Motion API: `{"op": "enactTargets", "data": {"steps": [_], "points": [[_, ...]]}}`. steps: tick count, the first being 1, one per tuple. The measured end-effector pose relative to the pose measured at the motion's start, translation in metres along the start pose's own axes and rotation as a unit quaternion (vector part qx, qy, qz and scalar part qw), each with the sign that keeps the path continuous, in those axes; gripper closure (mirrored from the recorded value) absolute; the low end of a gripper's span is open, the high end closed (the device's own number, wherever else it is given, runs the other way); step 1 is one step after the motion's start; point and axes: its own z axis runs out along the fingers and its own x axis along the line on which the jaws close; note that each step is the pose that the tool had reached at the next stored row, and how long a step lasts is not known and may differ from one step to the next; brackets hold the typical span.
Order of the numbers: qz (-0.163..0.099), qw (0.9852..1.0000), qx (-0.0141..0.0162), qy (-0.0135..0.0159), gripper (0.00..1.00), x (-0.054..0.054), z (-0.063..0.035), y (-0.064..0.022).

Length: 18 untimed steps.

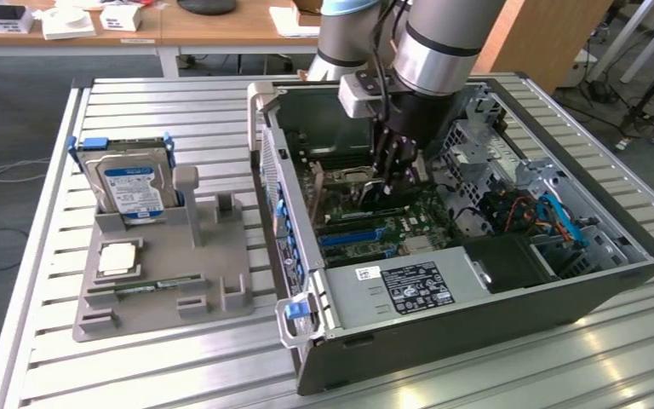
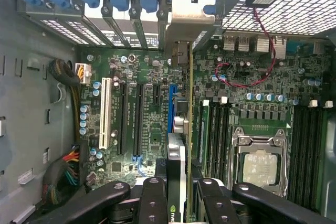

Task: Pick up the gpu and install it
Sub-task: 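Insert the gpu into the slot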

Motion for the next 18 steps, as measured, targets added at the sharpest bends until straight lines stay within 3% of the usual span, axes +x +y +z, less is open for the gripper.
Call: {"op": "enactTargets", "data": {"steps": [11,18], "points": [[0.000,1.0000,0.0066,0.0002,0.73,0.000,0.0113,0.0041],[0.000,1.0000,0.0075,0.0002,0.73,0.000,0.0150,0.0049]]}}
